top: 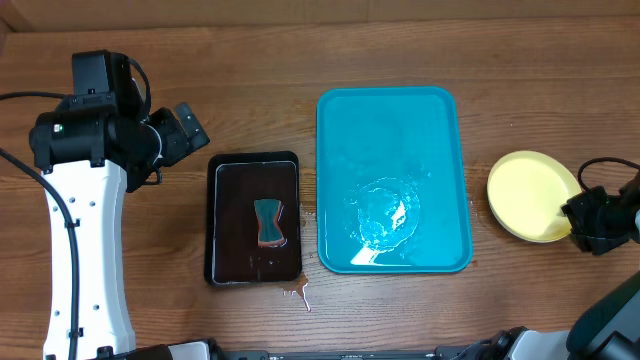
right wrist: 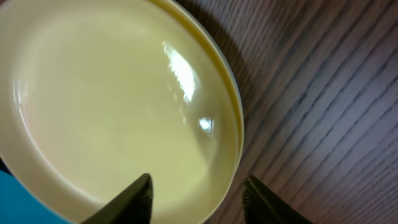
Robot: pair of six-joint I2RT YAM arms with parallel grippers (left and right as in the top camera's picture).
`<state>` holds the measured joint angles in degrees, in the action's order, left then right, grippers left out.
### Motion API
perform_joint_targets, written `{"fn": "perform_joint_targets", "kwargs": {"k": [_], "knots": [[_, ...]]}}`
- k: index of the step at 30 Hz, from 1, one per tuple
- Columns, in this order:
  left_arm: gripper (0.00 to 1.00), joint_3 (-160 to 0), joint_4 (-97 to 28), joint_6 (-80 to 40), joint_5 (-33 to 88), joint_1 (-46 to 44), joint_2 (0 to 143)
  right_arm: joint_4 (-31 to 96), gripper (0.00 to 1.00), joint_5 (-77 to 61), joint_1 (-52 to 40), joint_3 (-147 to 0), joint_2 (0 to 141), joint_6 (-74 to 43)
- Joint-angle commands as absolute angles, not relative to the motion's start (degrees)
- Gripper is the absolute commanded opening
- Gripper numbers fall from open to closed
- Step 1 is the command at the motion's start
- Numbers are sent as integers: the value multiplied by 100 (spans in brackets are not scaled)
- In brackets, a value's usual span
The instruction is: Clean dirty plates on tray and stack at the side
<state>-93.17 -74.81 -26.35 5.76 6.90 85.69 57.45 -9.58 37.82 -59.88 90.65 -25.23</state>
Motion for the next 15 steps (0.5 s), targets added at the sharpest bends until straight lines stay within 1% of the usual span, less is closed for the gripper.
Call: {"fn": "perform_joint_targets", "kwargs": {"k": [1,4,8,10,12,14,15], "knots": [[100,-9391,-7476,-2506,537,711,8615,5828,51,-923,3782,-6233,8882,-2836],[100,-9391,-7476,-2506,537,711,8615,6020,51,-1155,3688,-6608,8545,-2674],[100,-9391,-7478,-2506,537,711,8615,6471,50,-2571,3168,-7347,7795,-1610],[100,-9391,-7478,-2506,537,711,8615,6639,49,-3205,2764,-7570,7443,-1055],[100,-9391,-7476,-2506,537,711,8615,6726,49,-3535,2303,-7679,7122,-705],[100,-9391,-7476,-2506,537,711,8615,6759,49,-3564,1721,-7690,6781,-548],[100,-9391,-7478,-2506,537,711,8615,6783,52,-3489,1426,-7690,6630,-550]]}}
